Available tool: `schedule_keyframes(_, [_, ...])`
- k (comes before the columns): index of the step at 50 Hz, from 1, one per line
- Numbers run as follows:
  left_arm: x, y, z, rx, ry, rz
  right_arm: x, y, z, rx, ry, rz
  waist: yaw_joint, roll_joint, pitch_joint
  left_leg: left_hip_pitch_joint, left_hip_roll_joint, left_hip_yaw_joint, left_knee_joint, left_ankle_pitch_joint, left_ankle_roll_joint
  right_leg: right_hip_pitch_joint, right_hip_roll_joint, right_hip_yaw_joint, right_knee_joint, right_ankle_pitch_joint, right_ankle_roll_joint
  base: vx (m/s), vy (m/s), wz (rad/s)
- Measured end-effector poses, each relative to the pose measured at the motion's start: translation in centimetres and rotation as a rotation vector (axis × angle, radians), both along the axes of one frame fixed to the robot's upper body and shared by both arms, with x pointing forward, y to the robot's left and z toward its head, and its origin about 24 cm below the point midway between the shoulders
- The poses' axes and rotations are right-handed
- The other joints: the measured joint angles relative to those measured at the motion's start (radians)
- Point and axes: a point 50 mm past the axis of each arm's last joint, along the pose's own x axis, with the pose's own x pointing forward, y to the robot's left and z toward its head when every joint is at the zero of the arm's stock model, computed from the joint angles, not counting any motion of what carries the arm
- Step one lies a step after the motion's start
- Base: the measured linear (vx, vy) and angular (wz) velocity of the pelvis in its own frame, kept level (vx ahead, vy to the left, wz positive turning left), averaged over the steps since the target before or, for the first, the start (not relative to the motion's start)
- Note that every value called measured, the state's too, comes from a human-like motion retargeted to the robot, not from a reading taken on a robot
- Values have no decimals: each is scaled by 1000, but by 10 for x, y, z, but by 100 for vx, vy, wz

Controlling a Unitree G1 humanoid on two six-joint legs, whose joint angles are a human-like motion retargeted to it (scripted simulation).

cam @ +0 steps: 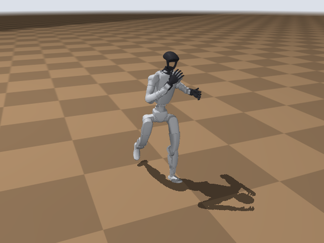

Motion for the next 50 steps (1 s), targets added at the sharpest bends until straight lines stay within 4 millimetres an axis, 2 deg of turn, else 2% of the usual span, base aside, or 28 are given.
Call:
schedule_keyframes(2, [25,-12,-3,27,-78,14,15,-12,-23,-19,130,-103,-58,19,49,1,-11,-113,95,-19,70,-94,-21,-42,392,-138,-47,118,31,121])
schedule_keyframes(3, [47,-23,-5,-26,-118,15,28,-14,-40,-52,205,-199,-93,-9,76,-43,-44,-158,220,-94,148,-183,-61,-48,601,-206,-56,108,22,139])
schedule_keyframes(5, [91,-48,-3,-85,-170,-5,52,-23,-91,-101,460,-335,-168,-57,123,-106,-95,-209,455,-247,244,-328,-95,-25,907,-340,-72,106,16,135])
schedule_keyframes(7, [128,-77,27,-168,-292,-62,58,-38,-148,-181,705,-428,-239,-85,134,-113,-118,-230,554,-327,249,-504,-84,11,1091,-358,-22,114,9,106])
schedule_keyframes(9, [138,-102,81,-224,-508,-170,36,-58,-183,-243,857,-425,-335,-72,111,-60,-117,-257,531,-333,221,-648,-59,9,1120,-349,2,122,4,102])
schedule_keyframes(10, [134,-110,109,-240,-631,-229,20,-69,-192,-263,913,-405,-393,-53,90,-26,-110,-274,500,-318,207,-705,-51,-7,1092,-348,4,126,-1,113])
schedule_keyframes(11, [131,-118,131,-161,-729,-217,4,-86,-193,-198,1008,-359,-453,-27,61,4,-101,-296,455,-274,195,-756,-52,-36,1019,-333,5,128,-6,115])
schedule_keyframes(13, [119,-131,165,-57,-907,-198,-24,-111,-196,-169,1143,-344,-562,33,3,69,-71,-342,358,-152,159,-815,-37,-94,799,-307,5,130,-14,103])
schedule_keyframes(15, [110,-139,184,-22,-1008,-210,-45,-134,-198,-257,1253,-363,-644,88,-53,136,-38,-383,255,22,112,-825,-15,-144,481,-246,25,134,-25,75])
schedule_keyframes(17, [102,-137,193,-104,-1055,-237,-61,-149,-197,-243,1295,-445,-706,117,-87,215,-36,-418,173,190,75,-770,-23,-191,99,-156,67,138,-33,60])
schedule_keyframes(20, [93,-130,196,-142,-1097,-249,-69,-165,-193,-357,1301,-540,-761,82,-88,361,-82,-441,124,294,39,-666,-81,-221,-355,-109,144,140,-41,37])
schedule_keyframes(22, [89,-119,185,-170,-1069,-228,-64,-164,-193,-362,1251,-607,-755,53,-43,469,-98,-396,169,256,53,-610,-114,-210,-449,-110,170,134,-42,-36])
schedule_keyframes(25, [91,-102,151,-155,-914,-244,-39,-157,-198,-401,1158,-647,-686,25,28,471,-91,-269,500,122,131,-568,-150,-167,-363,-31,120,120,-32,-98])
schedule_keyframes(27, [104,-88,109,-149,-711,-171,-6,-144,-203,-345,1084,-640,-646,72,77,339,-16,-236,841,-2,197,-598,-124,-151,-171,-127,61,108,-18,-73])
schedule_keyframes(28, [114,-78,81,-152,-577,-90,17,-134,-201,-307,1032,-633,-632,105,105,254,16,-255,995,-60,222,-618,-102,-153,-72,-205,42,103,-13,-43])
schedule_keyframes(30, [120,-52,8,-113,-255,86,59,-112,-178,-264,867,-639,-596,155,128,80,17,-323,1204,-138,246,-626,-70,-164,45,-313,32,103,-12,-32])
schedule_keyframes(32, [94,-26,-48,-74,-10,187,81,-84,-138,-170,675,-603,-522,150,81,-73,-30,-354,1247,-168,233,-628,-64,-156,106,-344,35,108,-14,-45])
schedule_keyframes(33, [80,-18,-61,-54,53,194,84,-69,-116,-96,597,-541,-468,132,55,-136,-66,-359,1213,-180,249,-591,-58,-151,51,-332,38,105,-14,-50])
schedule_keyframes(35, [57,-5,-63,-34,97,174,81,-41,-74,35,467,-386,-344,64,4,-229,-136,-344,1045,-184,280,-503,-60,-138,-105,-259,49,106,-10,-44])
schedule_keyframes(36, [48,1,-59,-35,108,168,74,-30,-60,64,415,-313,-282,28,-15,-235,-162,-324,898,-162,273,-457,-67,-127,-164,-201,61,112,-3,-38])
schedule_keyframes(39, [19,21,-45,-29,140,160,41,-6,-28,82,274,-90,-119,-32,-53,-164,-194,-245,372,-43,202,-311,-48,-72,-291,-10,99,119,6,-40])
schedule_keyframes(40, [9,27,-39,-27,148,162,29,-2,-21,66,227,-18,-74,-31,-64,-122,-183,-205,195,8,162,-271,-24,-44,-297,45,114,121,11,-24])
schedule_keyframes(42, [-10,34,-32,-34,150,189,4,6,-11,-12,122,112,-45,15,-78,-75,-133,-61,-15,134,59,-163,58,20,-323,108,98,119,11,15])
schedule_keyframes(43, [-17,36,-31,-33,148,207,-7,9,-8,-51,71,164,-41,39,-81,-65,-107,40,-68,202,15,-136,94,45,-280,106,85,114,11,44])
schedule_keyframes(45, [-26,34,-29,-28,140,245,-27,14,-4,-128,-7,249,-51,83,-78,-73,-45,265,-47,267,-18,-130,132,37,-102,58,43,107,12,66])
schedule_keyframes(47, [-17,27,-32,-78,108,260,-32,21,0,-201,-66,274,-74,107,-52,-42,-46,415,-42,146,45,-232,84,-40,238,-62,16,90,12,84])
schedule_keyframes(48, [-8,21,-36,-124,89,257,-30,25,1,-238,-80,266,-95,93,-35,-50,-56,424,25,25,112,-299,17,-74,418,-126,7,80,10,110])
schedule_keyframes(50, [24,4,-46,-217,54,247,-11,35,-6,-302,-32,209,-154,50,13,-103,-67,355,251,-187,229,-414,-106,-76,701,-252,-35,74,6,158])
